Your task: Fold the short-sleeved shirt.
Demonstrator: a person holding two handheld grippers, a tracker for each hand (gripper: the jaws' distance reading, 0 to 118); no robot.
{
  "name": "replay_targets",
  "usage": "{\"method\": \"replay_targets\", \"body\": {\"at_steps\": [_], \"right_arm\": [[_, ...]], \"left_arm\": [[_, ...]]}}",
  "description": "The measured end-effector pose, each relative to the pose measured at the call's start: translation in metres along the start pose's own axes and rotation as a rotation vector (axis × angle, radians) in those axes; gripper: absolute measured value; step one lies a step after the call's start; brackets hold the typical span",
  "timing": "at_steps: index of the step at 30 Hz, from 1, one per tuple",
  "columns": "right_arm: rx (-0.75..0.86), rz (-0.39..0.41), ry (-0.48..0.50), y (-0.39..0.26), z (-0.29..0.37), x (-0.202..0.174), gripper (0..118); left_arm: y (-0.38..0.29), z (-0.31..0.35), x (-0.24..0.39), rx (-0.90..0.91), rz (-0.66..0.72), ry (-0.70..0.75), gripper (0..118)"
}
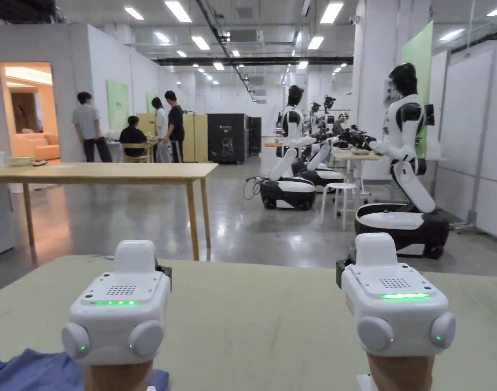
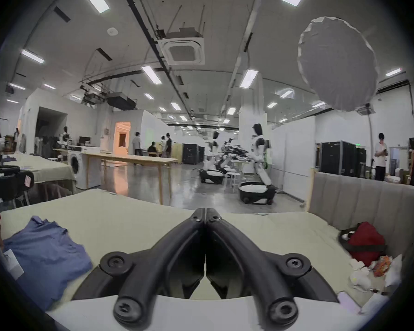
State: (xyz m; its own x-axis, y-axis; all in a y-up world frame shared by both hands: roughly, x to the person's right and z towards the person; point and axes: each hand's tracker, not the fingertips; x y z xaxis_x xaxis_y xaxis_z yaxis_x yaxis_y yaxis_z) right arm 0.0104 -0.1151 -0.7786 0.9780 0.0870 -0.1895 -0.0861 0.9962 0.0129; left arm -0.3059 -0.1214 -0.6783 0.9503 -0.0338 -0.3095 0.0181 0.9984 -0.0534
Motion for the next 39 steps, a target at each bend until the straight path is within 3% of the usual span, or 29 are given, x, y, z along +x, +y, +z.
{"method": "replay_targets", "body": {"at_steps": [6, 11, 14, 16, 18, 21, 23, 24, 26, 27, 28, 29, 34, 39], "right_arm": [[0.014, 0.026, 0.221, 0.005, 0.003, -0.124, 0], [0.009, 0.058, 0.339, -0.005, 0.001, -0.192, 0], [0.009, 0.069, 0.360, -0.004, 0.011, -0.208, 0], [-0.007, 0.067, 0.378, -0.004, 0.011, -0.209, 0], [-0.013, 0.063, 0.392, -0.009, 0.014, -0.206, 0], [-0.010, 0.080, 0.408, -0.019, 0.019, -0.200, 0], [-0.008, 0.096, 0.412, -0.027, 0.022, -0.196, 0], [-0.011, 0.107, 0.413, -0.033, 0.024, -0.194, 0], [-0.027, 0.113, 0.428, -0.036, 0.032, -0.190, 0], [-0.038, 0.111, 0.440, -0.040, 0.032, -0.188, 0], [-0.051, 0.110, 0.445, -0.044, 0.031, -0.186, 0], [-0.064, 0.116, 0.449, -0.048, 0.031, -0.185, 0], [-0.103, 0.129, 0.465, -0.064, 0.025, -0.178, 0], [-0.128, 0.118, 0.471, -0.072, 0.016, -0.176, 0]], "left_arm": [[-0.013, 0.040, -0.101, -0.010, -0.002, 0.210, 0], [-0.027, 0.057, -0.157, -0.045, 0.005, 0.285, 0], [-0.031, 0.059, -0.174, -0.067, -0.023, 0.283, 0], [-0.032, 0.049, -0.179, -0.136, -0.042, 0.207, 0], [-0.038, 0.024, -0.184, -0.346, -0.066, 0.071, 0], [-0.058, -0.019, -0.186, -0.574, -0.076, -0.018, 0], [-0.081, -0.053, -0.189, -0.660, -0.050, -0.062, 10], [-0.097, -0.074, -0.191, -0.720, -0.016, -0.091, 21], [-0.122, -0.106, -0.193, -0.784, 0.039, -0.092, 27], [-0.133, -0.118, -0.189, -0.812, 0.059, -0.100, 47], [-0.149, -0.136, -0.188, -0.859, 0.056, -0.114, 88], [-0.161, -0.148, -0.185, -0.881, 0.103, -0.101, 118], [-0.189, -0.195, -0.166, -0.926, -0.095, -0.144, 115], [-0.225, -0.208, -0.162, -1.039, -0.109, -0.152, 113]]}}
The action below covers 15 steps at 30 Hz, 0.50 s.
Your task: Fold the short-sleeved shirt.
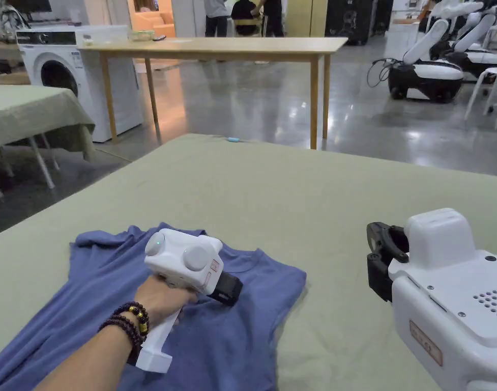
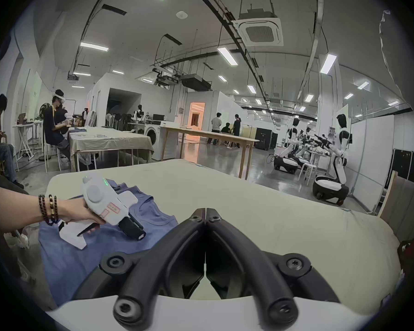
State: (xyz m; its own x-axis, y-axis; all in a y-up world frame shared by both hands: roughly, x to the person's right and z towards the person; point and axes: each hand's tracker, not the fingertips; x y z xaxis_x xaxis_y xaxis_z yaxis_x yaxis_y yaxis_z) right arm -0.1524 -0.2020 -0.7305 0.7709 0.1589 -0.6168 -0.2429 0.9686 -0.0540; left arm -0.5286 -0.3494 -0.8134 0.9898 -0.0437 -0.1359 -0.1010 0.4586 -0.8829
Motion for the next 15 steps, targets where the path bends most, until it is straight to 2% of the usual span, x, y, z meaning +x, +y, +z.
{"method": "replay_targets", "body": {"at_steps": [2, 3, 4, 5, 6, 7, 10, 12, 15], "right_arm": [[-0.006, -0.002, 0.001, -0.001, -0.001, 0.000, 0], [-0.008, -0.002, 0.002, -0.002, 0.000, 0.000, 0], [-0.008, -0.002, 0.002, -0.003, 0.001, 0.000, 0], [-0.008, -0.003, 0.004, -0.003, 0.001, 0.000, 0], [-0.011, -0.006, 0.009, -0.004, 0.001, 0.000, 0], [-0.012, -0.010, 0.009, -0.004, 0.002, 0.000, 0], [-0.012, -0.023, 0.014, -0.001, 0.004, -0.003, 0], [-0.007, -0.024, 0.012, 0.000, 0.009, -0.003, 0], [-0.001, -0.015, 0.005, 0.003, 0.023, 0.003, 0]], "left_arm": [[-0.007, 0.003, -0.003, 0.043, 0.038, -0.019, 111], [-0.009, 0.007, -0.005, 0.076, 0.059, -0.034, 102], [-0.009, 0.007, -0.009, 0.087, 0.061, -0.051, 85], [-0.010, 0.013, -0.011, 0.131, 0.053, -0.056, 62], [-0.012, 0.018, -0.011, 0.150, 0.048, -0.032, 15], [-0.011, 0.021, -0.013, 0.176, 0.032, 0.018, 0], [-0.020, 0.024, -0.013, 0.166, 0.034, -0.003, 0], [-0.025, 0.038, -0.011, 0.240, 0.036, 0.014, 0], [-0.018, 0.074, -0.003, 0.365, 0.068, -0.043, 0]]}}
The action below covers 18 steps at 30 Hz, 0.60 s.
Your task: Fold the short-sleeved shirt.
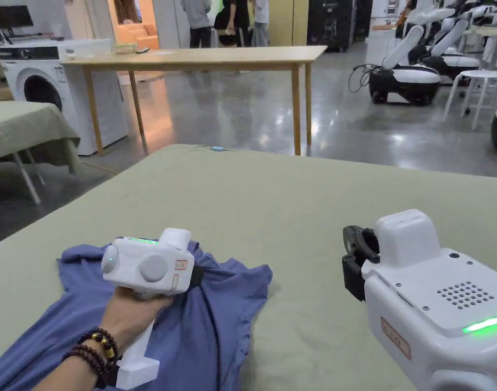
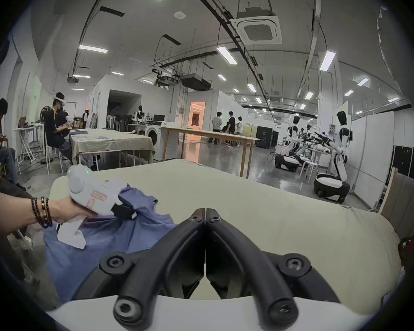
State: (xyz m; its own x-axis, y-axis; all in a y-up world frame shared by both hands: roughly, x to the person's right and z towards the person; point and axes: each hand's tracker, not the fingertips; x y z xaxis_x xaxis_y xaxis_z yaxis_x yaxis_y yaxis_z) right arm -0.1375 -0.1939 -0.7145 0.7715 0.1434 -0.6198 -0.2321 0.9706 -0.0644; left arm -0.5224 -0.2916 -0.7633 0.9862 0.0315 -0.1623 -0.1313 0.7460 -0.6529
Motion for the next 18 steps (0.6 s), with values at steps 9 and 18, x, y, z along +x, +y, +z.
{"method": "replay_targets", "body": {"at_steps": [9, 18], "right_arm": [[0.055, -0.020, -0.117, 0.009, 0.077, 0.054, 1], [0.077, -0.049, -0.359, 0.003, 0.187, 0.139, 1]], "left_arm": [[0.080, 0.094, 0.121, 0.213, -0.238, -0.202, 0], [0.149, 0.130, 0.361, 0.335, -0.429, -0.584, 0]]}}
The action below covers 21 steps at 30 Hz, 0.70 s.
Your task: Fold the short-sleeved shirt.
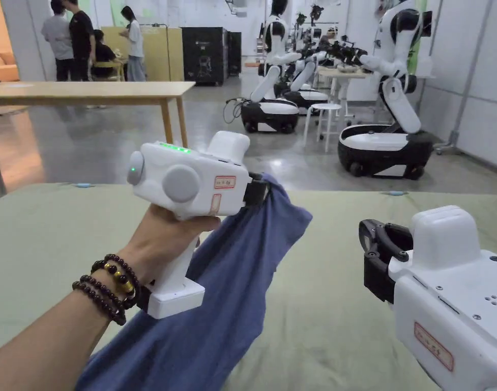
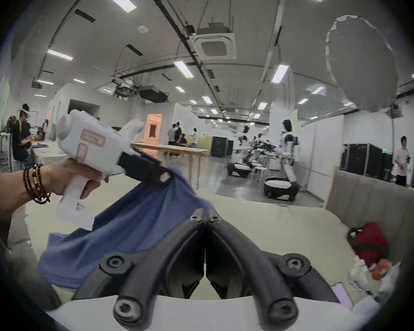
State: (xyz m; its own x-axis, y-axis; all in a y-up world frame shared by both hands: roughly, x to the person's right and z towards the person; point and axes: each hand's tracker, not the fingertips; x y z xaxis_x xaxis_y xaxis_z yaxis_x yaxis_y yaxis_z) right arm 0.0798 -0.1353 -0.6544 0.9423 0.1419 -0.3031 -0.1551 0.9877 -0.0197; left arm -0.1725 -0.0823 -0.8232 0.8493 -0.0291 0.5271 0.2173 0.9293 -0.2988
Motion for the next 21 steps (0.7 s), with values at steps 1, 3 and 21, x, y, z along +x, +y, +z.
{"method": "replay_targets", "body": {"at_steps": [1, 3, 21], "right_arm": [[0.003, 0.002, -0.026, 0.000, 0.007, 0.011, 1], [0.003, 0.006, -0.096, 0.000, 0.022, 0.037, 1], [-0.107, -0.005, -0.309, -0.038, 0.070, 0.138, 1]], "left_arm": [[0.011, -0.017, 0.022, 0.002, -0.020, -0.048, 0], [0.028, -0.060, 0.061, -0.003, -0.065, -0.142, 0], [-0.144, -0.251, 0.230, -0.369, -0.106, -0.347, 64]]}}
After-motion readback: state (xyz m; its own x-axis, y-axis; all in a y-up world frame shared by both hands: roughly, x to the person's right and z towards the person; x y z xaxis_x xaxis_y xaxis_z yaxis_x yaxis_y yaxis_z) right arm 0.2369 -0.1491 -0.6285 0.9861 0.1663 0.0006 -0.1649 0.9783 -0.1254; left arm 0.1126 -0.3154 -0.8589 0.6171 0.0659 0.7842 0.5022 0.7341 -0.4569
